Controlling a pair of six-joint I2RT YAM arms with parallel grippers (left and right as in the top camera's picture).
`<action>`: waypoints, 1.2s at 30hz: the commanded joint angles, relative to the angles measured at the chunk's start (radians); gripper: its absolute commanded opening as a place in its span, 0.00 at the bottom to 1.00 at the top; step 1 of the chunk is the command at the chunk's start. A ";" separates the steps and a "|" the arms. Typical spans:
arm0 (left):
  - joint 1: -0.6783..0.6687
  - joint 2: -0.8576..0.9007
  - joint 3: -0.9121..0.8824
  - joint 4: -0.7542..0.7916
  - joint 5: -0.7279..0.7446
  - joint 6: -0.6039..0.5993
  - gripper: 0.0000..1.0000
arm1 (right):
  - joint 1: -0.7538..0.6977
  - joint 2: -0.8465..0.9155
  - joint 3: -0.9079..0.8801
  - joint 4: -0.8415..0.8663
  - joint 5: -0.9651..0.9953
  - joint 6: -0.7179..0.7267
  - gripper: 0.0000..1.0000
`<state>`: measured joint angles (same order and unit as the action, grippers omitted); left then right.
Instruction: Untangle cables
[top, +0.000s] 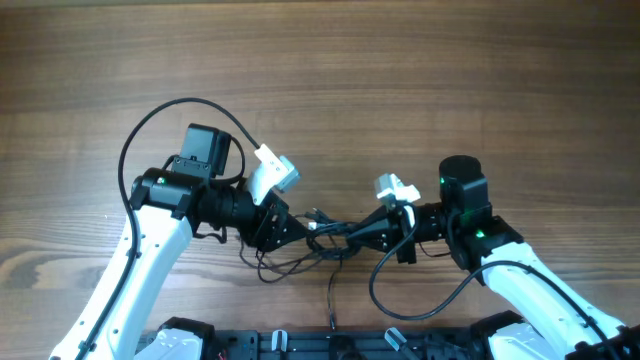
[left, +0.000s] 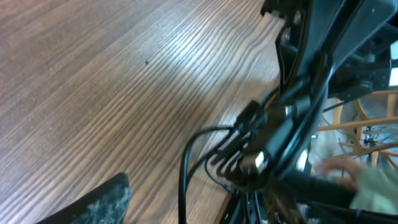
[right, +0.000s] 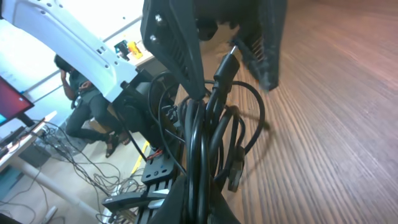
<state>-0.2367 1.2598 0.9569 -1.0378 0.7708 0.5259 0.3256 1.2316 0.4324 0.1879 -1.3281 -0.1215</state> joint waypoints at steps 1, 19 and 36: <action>-0.005 0.043 0.009 -0.006 -0.041 -0.006 0.53 | -0.044 0.008 0.002 0.026 -0.124 -0.008 0.04; 0.124 0.273 0.008 0.228 -0.798 -1.247 0.04 | -0.079 0.008 0.002 0.409 0.296 0.538 0.04; 0.222 0.104 0.008 0.406 0.316 -0.108 1.00 | -0.058 0.008 0.002 0.390 0.145 0.681 0.04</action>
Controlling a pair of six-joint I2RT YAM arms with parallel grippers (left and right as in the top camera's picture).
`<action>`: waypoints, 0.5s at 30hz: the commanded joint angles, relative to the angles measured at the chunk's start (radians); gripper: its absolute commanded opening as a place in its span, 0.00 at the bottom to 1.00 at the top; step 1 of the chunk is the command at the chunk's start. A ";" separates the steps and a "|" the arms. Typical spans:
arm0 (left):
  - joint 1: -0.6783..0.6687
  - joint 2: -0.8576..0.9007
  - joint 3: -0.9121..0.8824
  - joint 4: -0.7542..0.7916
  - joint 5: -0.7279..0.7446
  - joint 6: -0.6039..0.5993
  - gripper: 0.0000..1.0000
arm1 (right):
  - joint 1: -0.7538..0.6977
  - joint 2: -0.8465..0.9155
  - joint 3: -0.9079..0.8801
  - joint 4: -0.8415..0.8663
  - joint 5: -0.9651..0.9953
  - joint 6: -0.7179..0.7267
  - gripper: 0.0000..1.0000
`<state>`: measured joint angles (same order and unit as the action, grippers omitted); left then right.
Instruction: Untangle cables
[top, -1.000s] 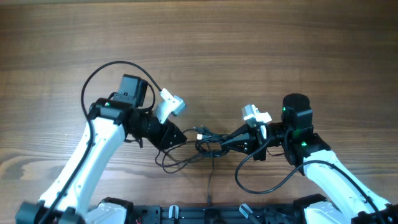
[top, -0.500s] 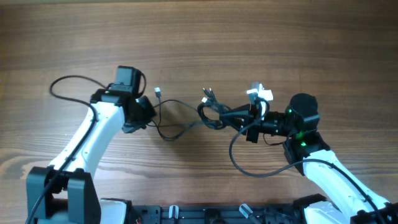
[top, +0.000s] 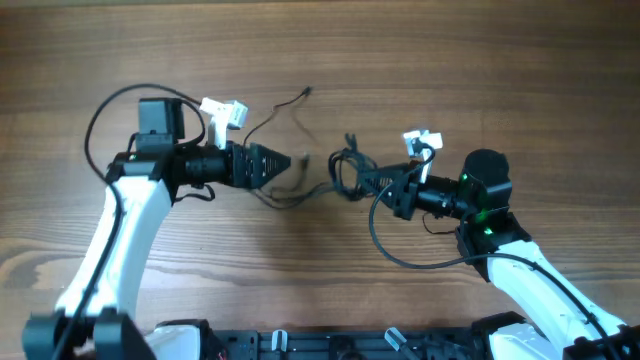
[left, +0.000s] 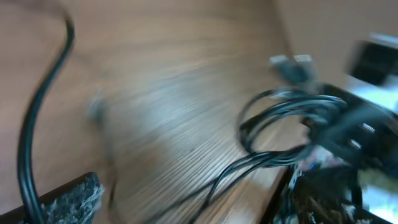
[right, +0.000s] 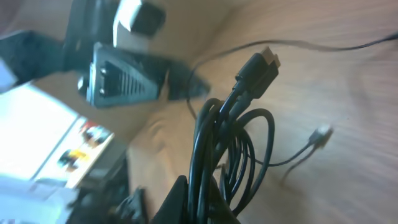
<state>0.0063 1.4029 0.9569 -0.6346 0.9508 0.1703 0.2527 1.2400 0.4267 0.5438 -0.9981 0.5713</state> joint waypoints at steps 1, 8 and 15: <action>-0.031 -0.038 0.008 0.000 0.146 0.268 1.00 | 0.021 0.000 0.007 0.047 -0.190 0.011 0.04; 0.060 -0.042 0.008 -0.021 -0.699 -0.299 1.00 | 0.023 0.000 0.007 -0.014 -0.052 0.035 0.04; 0.080 -0.042 0.008 -0.122 -0.183 -0.198 1.00 | 0.023 0.000 0.007 -0.021 -0.012 0.046 0.04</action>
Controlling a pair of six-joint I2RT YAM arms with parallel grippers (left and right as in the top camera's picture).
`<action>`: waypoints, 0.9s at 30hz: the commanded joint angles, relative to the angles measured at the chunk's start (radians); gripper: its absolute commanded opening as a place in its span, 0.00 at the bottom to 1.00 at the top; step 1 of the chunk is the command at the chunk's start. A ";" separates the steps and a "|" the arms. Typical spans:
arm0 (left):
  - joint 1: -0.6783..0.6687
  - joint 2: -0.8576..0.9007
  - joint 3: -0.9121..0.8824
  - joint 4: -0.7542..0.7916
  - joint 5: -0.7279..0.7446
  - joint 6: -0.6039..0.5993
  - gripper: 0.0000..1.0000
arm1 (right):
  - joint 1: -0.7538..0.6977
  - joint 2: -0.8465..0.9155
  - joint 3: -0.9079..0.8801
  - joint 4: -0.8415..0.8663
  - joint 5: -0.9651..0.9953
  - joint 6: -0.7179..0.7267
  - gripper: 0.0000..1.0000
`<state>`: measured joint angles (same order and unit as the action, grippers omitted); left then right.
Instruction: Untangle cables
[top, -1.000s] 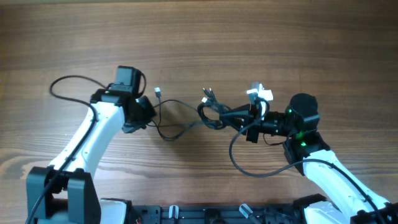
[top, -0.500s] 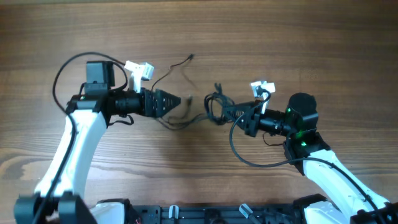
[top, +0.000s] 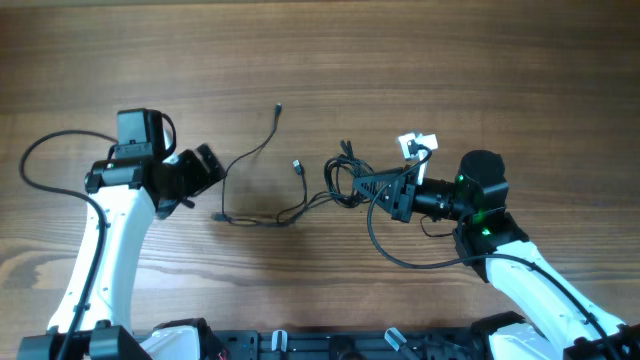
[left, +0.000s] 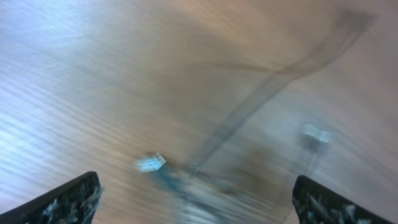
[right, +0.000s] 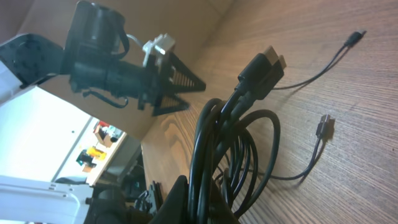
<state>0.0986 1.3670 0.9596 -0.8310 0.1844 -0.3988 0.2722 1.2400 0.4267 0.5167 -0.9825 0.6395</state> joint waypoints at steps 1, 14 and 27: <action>-0.025 -0.006 0.006 0.079 0.816 0.607 1.00 | 0.003 0.000 0.007 0.006 -0.092 -0.053 0.04; -0.315 -0.005 0.005 0.117 0.986 0.997 0.92 | 0.003 0.000 0.007 0.179 -0.380 -0.093 0.04; -0.329 0.053 0.006 0.203 0.909 0.856 0.04 | 0.003 0.000 0.007 0.165 -0.281 -0.034 0.16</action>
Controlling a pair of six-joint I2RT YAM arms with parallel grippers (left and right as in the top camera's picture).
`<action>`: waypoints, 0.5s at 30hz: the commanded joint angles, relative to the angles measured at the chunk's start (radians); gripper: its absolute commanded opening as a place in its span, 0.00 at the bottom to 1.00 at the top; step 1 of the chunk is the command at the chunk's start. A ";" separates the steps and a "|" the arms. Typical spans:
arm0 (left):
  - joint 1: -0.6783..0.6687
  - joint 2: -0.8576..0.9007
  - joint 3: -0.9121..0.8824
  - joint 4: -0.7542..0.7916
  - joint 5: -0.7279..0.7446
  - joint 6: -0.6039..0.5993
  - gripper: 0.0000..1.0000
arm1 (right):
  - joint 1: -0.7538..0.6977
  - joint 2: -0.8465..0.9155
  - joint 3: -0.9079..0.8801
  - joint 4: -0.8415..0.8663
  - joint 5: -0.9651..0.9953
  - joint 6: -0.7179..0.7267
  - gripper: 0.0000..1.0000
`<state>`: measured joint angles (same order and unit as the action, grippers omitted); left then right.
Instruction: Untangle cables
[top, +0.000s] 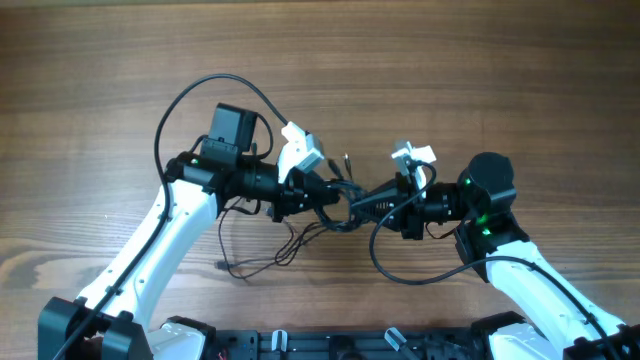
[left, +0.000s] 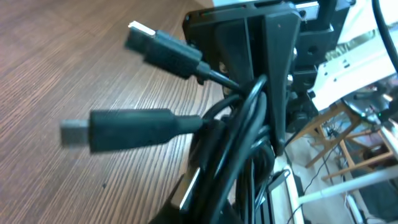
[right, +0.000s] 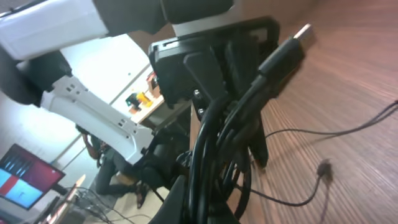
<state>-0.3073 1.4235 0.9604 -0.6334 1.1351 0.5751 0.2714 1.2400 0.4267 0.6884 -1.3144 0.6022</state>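
A tangle of black cables (top: 350, 203) hangs just above the wooden table between both grippers. My left gripper (top: 326, 198) is shut on its left side, my right gripper (top: 380, 206) on its right. The left wrist view shows the bundle (left: 239, 143) running out of my left gripper (left: 217, 200), with two USB plugs (left: 124, 129) sticking out and the right gripper's fingers (left: 273, 43) right behind. In the right wrist view the bundle (right: 214, 143) leaves my right gripper (right: 208, 200), and one plug (right: 287, 46) points up.
A thin black cable (top: 262, 258) lies loose on the table (top: 450, 60) in front of the left arm, its end at the front left; its small plug (right: 323, 168) also shows in the right wrist view. The left arm's own cable loops above it.
My left gripper was open at the far left, away from the cables. It is now at the bundle and shut on it. The right gripper still holds the bundle; the thin cable lies nearer the front.
Both grippers first held the tangle close together near the table's front. Then they stood apart, a thin cable at the left gripper's tip, the bundle in the right. Then the left was open, the thin cable lying stretched out. Now both grip the bundle again.
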 joint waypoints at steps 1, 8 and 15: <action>0.115 -0.007 0.005 0.006 -0.041 -0.167 0.04 | 0.004 0.000 0.007 -0.013 0.078 0.004 0.28; 0.338 -0.017 0.005 0.066 -0.040 -0.608 0.04 | 0.134 0.000 0.007 -0.151 0.502 0.026 1.00; 0.238 -0.017 0.005 0.142 -0.383 -1.138 0.04 | 0.629 0.008 0.007 -0.131 1.392 -0.034 0.97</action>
<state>-0.0280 1.4231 0.9604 -0.5137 0.9146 -0.2943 0.7906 1.2400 0.4274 0.5392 -0.3382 0.6033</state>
